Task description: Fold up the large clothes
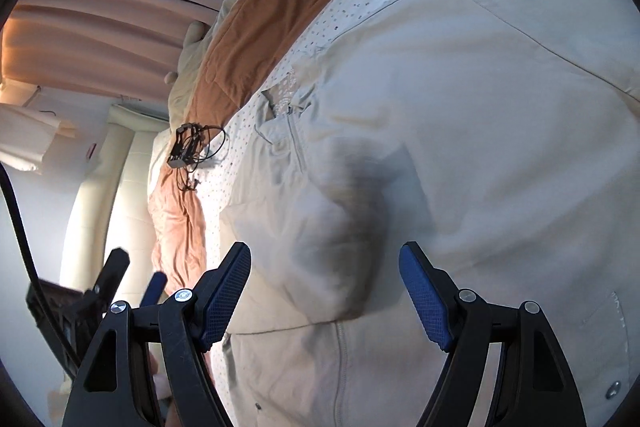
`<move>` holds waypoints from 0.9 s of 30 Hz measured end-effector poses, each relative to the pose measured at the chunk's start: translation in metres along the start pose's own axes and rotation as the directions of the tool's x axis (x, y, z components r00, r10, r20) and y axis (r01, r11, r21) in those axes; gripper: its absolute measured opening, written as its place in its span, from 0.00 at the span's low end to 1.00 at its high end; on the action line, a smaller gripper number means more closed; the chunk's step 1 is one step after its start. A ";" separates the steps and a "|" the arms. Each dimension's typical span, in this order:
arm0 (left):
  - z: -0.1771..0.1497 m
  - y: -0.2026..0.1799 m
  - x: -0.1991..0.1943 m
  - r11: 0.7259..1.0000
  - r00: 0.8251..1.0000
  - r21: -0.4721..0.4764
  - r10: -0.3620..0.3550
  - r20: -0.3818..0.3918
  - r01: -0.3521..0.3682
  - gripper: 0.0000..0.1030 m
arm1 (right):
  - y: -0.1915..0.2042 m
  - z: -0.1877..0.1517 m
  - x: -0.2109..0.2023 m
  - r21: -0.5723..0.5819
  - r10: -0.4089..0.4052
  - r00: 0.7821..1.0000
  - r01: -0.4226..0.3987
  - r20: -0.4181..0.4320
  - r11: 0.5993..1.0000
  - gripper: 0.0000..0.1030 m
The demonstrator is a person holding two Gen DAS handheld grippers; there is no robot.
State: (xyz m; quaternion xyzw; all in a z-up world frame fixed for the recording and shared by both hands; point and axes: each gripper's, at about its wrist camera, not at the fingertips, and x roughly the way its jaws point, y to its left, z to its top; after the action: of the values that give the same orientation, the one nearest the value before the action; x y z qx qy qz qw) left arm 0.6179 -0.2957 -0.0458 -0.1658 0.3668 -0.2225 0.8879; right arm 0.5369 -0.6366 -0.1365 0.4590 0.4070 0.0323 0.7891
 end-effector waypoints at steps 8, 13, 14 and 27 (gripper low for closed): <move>-0.006 0.055 -0.036 0.991 0.990 -0.017 0.136 0.030 -0.135 0.92 | 0.000 -0.005 0.025 -0.068 -0.120 0.992 0.117 -0.034 0.991 0.75; -0.013 0.107 -0.060 0.980 0.979 -0.040 0.197 0.046 -0.196 0.92 | -0.006 -0.011 0.043 -0.046 -0.156 0.987 0.154 -0.045 0.987 0.75; -0.013 0.119 -0.062 0.977 0.978 -0.066 0.205 0.031 -0.202 0.92 | -0.006 -0.013 0.045 -0.051 -0.171 0.984 0.168 -0.042 0.984 0.75; -0.038 0.244 -0.050 0.903 0.924 -0.224 0.325 -0.200 -0.366 0.53 | -0.022 -0.038 0.068 -0.051 -0.292 0.955 0.290 -0.048 0.956 0.47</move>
State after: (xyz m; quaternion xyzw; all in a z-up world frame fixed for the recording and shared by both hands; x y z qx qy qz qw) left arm 0.6252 -0.0689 -0.1545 -0.1937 0.4851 -0.0238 0.8524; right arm 0.5496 -0.5943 -0.2041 0.3756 0.4907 -0.0628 0.7837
